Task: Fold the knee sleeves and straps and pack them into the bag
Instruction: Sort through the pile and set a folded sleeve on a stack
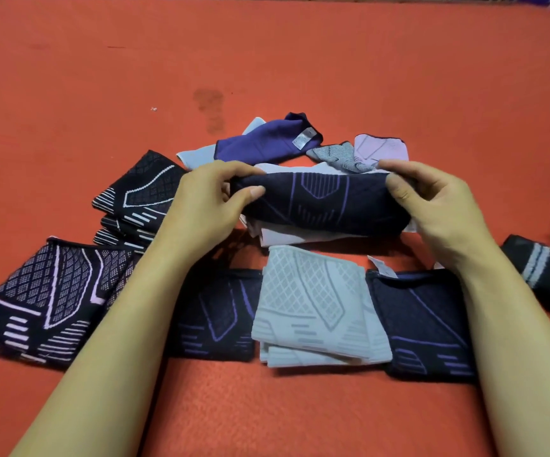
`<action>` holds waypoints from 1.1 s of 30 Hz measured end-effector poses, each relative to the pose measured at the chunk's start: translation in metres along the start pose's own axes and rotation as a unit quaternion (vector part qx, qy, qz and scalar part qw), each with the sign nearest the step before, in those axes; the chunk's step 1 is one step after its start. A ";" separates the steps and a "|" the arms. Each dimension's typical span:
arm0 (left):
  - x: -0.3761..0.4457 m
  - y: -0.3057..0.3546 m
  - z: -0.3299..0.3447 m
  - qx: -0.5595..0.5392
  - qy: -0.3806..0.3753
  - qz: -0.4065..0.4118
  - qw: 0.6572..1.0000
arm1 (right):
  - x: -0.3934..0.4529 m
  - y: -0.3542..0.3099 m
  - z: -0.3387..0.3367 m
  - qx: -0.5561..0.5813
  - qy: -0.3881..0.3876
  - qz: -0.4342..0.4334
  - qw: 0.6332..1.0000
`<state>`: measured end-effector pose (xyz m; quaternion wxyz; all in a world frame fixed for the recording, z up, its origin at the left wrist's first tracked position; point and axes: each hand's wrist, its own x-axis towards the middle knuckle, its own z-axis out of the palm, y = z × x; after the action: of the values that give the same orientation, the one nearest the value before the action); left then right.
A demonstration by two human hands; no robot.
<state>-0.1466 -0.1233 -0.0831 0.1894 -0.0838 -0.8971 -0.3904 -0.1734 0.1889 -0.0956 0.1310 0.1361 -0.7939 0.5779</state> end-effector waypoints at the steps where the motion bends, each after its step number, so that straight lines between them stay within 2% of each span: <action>1: 0.000 0.001 -0.001 0.003 0.019 0.003 1.000 | 0.000 0.001 -0.003 -0.031 -0.021 0.005 0.999; 4: 0.000 0.004 -0.003 0.015 0.066 0.011 0.998 | 0.002 0.004 -0.008 -0.157 -0.017 0.003 0.987; 8: 0.000 0.006 -0.005 0.023 0.079 0.021 0.996 | 0.001 0.000 -0.004 -0.232 0.039 -0.039 0.971; 12: -0.001 0.006 -0.008 0.028 0.074 0.025 0.997 | 0.001 -0.004 -0.002 -0.193 0.090 -0.076 0.974; 15: 0.000 0.008 -0.007 0.023 0.079 0.025 0.996 | 0.002 -0.008 0.000 -0.158 0.111 -0.049 0.980; 21: -0.001 0.013 -0.001 -0.134 0.035 -0.051 0.989 | 0.004 -0.004 0.012 -0.135 0.119 -0.010 0.984; 24: -0.001 0.013 0.006 -0.175 0.032 -0.095 0.979 | 0.006 0.001 0.015 -0.092 0.111 0.049 0.988; 26: 0.000 0.013 0.014 -0.232 0.039 -0.142 0.961 | 0.006 -0.003 0.018 0.039 0.102 0.136 0.985; 27: 0.001 0.012 0.018 -0.261 0.041 -0.174 0.949 | 0.005 -0.005 0.018 0.126 0.080 0.194 0.970; 29: 0.005 0.011 0.022 -0.329 0.041 -0.240 0.912 | 0.003 -0.011 0.015 0.244 -0.018 0.290 0.925; 31: 0.007 0.013 0.023 -0.413 0.048 -0.283 0.864 | -0.001 -0.010 0.014 0.241 -0.132 0.316 0.908; 33: 0.008 0.016 0.022 -0.460 0.053 -0.293 0.837 | -0.001 -0.004 0.017 0.217 -0.136 0.302 0.919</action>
<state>-0.1554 -0.0968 -0.0828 0.0531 0.1263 -0.5856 -0.7989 -0.1714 0.1716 -0.0974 -0.1911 -0.0078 -0.6629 0.7238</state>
